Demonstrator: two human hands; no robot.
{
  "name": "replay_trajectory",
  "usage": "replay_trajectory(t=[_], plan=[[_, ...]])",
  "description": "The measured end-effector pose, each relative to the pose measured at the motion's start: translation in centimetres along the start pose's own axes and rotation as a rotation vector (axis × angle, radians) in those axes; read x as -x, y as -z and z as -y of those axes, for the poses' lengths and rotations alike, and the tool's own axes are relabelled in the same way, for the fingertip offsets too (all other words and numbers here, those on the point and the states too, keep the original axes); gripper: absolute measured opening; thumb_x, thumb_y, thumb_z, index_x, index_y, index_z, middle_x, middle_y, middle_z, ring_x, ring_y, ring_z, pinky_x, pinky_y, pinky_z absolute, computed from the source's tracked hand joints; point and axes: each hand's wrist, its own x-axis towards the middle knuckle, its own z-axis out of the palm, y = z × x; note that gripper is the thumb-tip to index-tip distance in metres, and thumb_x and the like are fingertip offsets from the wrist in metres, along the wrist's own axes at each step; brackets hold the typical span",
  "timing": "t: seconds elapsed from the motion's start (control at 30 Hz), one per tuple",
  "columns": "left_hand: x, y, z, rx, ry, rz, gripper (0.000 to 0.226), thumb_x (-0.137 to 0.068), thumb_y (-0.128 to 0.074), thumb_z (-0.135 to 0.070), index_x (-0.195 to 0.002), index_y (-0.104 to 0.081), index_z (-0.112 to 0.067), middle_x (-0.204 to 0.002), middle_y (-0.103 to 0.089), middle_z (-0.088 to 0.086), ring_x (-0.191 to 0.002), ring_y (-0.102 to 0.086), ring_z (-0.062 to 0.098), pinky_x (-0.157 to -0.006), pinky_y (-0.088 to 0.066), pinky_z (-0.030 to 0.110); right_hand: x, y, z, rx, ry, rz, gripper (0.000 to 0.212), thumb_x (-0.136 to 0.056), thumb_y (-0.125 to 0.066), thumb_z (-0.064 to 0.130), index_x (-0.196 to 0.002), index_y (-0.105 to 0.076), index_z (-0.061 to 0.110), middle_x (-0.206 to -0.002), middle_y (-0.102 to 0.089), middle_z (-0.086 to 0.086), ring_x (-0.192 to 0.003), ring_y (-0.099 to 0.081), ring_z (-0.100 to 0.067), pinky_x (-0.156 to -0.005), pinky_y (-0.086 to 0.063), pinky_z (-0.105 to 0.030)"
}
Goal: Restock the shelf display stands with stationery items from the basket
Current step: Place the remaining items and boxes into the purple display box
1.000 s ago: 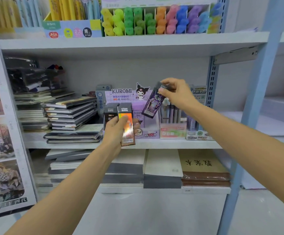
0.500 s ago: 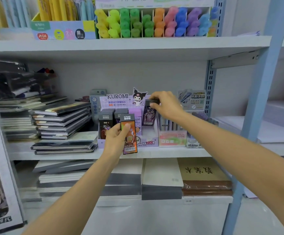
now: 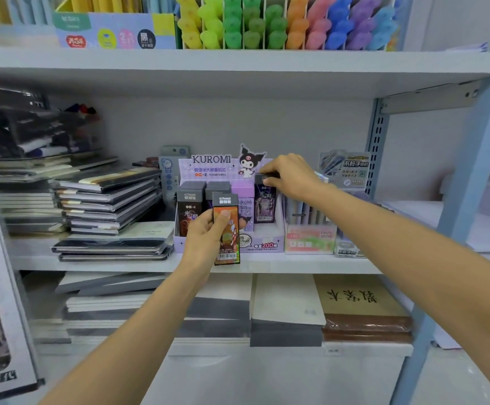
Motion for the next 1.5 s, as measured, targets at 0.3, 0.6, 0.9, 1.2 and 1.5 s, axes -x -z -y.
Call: replay_trajectory(t=[0.3, 0.6, 0.9, 1.2, 1.5], plan=[[0.2, -0.1, -0.3, -0.020, 0.005, 0.007, 0.020, -0.101, -0.048, -0.021, -0.103, -0.066, -0.014, -0.093, -0.076, 0.007, -0.091, -0.065, 0.030, -0.081, -0.055, 0.047, -0.1, -0.2, 0.5, 0.012, -0.031, 0.051, 0.025, -0.091, -0.065, 0.016, -0.116, -0.066, 0.012, -0.113, -0.068, -0.007, -0.106, -0.060, -0.028, -0.095, -0.045, -0.040], [-0.2, -0.1, 0.0, -0.027, -0.004, 0.009, 0.019, -0.101, -0.049, -0.021, -0.104, -0.066, -0.015, -0.090, -0.076, 0.005, -0.087, -0.071, 0.020, -0.078, -0.058, 0.038, -0.1, -0.9, 0.2, 0.123, -0.026, -0.049, 0.014, -0.090, -0.067, 0.017, -0.102, -0.072, 0.015, -0.116, -0.062, -0.007, -0.104, -0.060, -0.026, -0.095, -0.045, -0.039], [0.4, -1.0, -1.1, -0.080, -0.125, 0.016, 0.020, -0.100, -0.051, -0.020, -0.105, -0.066, -0.008, -0.087, -0.075, -0.006, -0.083, -0.069, 0.003, -0.070, -0.051, 0.013, 3.4, 1.1, 2.0, -0.523, 0.107, -0.212, 0.024, -0.095, -0.059, 0.024, -0.115, -0.069, 0.015, -0.108, -0.068, 0.001, -0.089, -0.063, -0.012, -0.082, -0.051, -0.023], [1.2, -3.1, -2.0, -0.064, -0.136, 0.093, 0.018, -0.099, -0.054, -0.020, -0.109, -0.064, -0.009, -0.096, -0.073, 0.006, -0.084, -0.067, 0.014, -0.076, -0.056, 0.029, 5.8, 2.6, 2.6, -0.513, 0.141, 0.096, 0.028, -0.093, -0.063, 0.020, -0.120, -0.067, 0.011, -0.112, -0.068, 0.000, -0.095, -0.062, -0.007, -0.082, -0.048, -0.012], [2.4, -0.9, 1.6, -0.963, -0.433, 0.069, 0.044, -0.098, -0.052, -0.027, -0.139, -0.045, -0.014, -0.141, -0.048, 0.002, -0.132, -0.039, 0.020, -0.109, -0.031, 0.036, 4.3, 4.3, -0.6, -0.348, -0.002, -0.237, 0.019, -0.100, -0.049, 0.020, -0.114, -0.058, 0.010, -0.107, -0.067, -0.006, -0.094, -0.059, -0.018, -0.077, -0.044, -0.028]])
